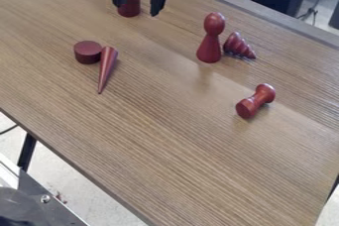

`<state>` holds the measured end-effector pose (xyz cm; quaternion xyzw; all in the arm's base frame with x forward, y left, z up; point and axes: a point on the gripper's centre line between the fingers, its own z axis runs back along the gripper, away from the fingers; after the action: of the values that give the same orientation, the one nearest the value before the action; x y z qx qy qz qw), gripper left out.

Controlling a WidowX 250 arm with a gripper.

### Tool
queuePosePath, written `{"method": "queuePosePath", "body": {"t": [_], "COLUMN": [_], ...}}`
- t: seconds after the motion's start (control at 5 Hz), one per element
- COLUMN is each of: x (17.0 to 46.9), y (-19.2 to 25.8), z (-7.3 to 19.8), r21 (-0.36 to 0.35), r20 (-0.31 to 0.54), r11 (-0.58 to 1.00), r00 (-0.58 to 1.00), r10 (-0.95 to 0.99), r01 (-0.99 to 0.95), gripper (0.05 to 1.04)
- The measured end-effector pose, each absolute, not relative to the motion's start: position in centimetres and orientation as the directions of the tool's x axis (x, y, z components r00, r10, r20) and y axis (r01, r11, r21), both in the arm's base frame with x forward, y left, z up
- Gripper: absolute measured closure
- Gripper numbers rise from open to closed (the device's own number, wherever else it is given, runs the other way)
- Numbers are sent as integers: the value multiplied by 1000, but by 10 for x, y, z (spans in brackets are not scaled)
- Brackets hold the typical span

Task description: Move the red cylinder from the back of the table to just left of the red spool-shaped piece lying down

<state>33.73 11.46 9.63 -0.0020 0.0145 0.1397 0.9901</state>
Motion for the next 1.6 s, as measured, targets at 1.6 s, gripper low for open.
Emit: {"method": "queuePosePath", "body": {"t": [1.6], "x": [407], "y": [221], "z": [89], "r21": [-114], "r20": [41], "r11": [951], "r00": [955], "r10": [293], "r01": [-287], "gripper": [85]}}
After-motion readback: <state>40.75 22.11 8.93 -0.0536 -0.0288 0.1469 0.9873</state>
